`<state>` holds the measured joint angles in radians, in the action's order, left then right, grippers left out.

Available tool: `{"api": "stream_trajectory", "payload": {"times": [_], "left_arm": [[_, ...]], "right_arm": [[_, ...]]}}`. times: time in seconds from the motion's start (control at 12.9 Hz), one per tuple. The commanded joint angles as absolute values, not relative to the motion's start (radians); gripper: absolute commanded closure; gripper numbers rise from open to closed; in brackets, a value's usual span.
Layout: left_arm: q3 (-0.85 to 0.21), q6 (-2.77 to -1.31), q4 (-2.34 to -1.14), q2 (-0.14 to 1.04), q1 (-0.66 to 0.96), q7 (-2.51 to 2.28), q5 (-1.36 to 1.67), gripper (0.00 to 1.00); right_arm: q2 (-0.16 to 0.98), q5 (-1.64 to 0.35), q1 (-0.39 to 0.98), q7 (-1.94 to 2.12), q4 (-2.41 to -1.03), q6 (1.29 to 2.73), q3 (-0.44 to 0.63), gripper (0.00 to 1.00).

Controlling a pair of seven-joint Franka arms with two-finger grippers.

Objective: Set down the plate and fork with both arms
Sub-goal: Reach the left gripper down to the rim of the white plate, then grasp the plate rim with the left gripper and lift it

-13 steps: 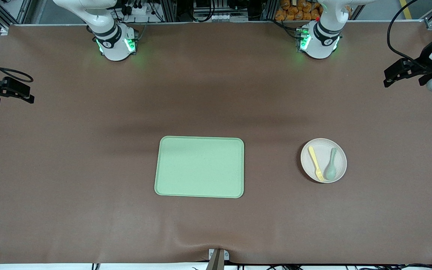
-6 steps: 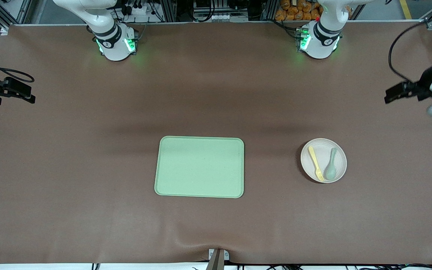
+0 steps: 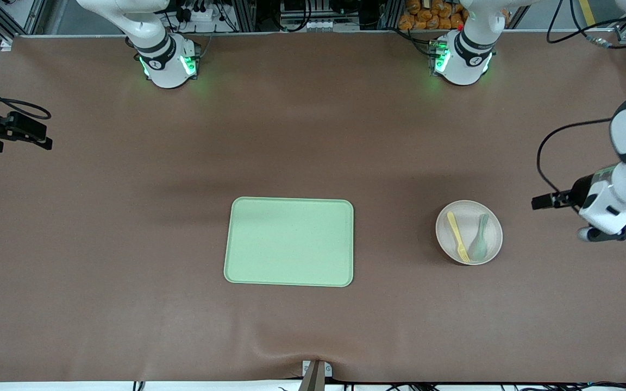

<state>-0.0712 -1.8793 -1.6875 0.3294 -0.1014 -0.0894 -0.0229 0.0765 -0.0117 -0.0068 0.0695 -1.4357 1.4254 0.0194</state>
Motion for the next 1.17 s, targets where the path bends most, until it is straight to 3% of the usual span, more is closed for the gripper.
{"api": "stream_trajectory", "payload": {"times": [0.0, 0.23, 0.47, 0.7, 0.93, 1.09], "left_arm": [[-0.078, -2.018, -1.784, 0.354, -0.107, -0.068, -0.021, 0.00], [-0.078, -2.207, -1.888, 0.405, -0.107, -0.068, -0.021, 0.04], [-0.078, -2.281, -1.890, 0.480, -0.109, -0.069, -0.020, 0.21], [-0.078, -2.309, -1.887, 0.521, -0.109, -0.071, -0.020, 0.33], [-0.078, -2.333, -1.888, 0.548, -0.112, -0.071, -0.020, 0.34], [-0.078, -2.338, -1.885, 0.561, -0.112, -0.072, -0.020, 0.42]], "right_arm": [[0.066, 0.002, 0.002, 0.080, -1.445, 1.425, 0.017, 0.00], [0.067, 0.002, 0.003, 0.080, -1.445, 1.425, 0.018, 0.00], [0.067, 0.002, 0.003, 0.080, -1.447, 1.425, 0.018, 0.00], [0.069, 0.002, 0.003, 0.080, -1.447, 1.425, 0.017, 0.00], [0.071, 0.002, 0.003, 0.080, -1.447, 1.425, 0.017, 0.00], [0.071, 0.002, 0.005, 0.078, -1.447, 1.425, 0.018, 0.00]]}}
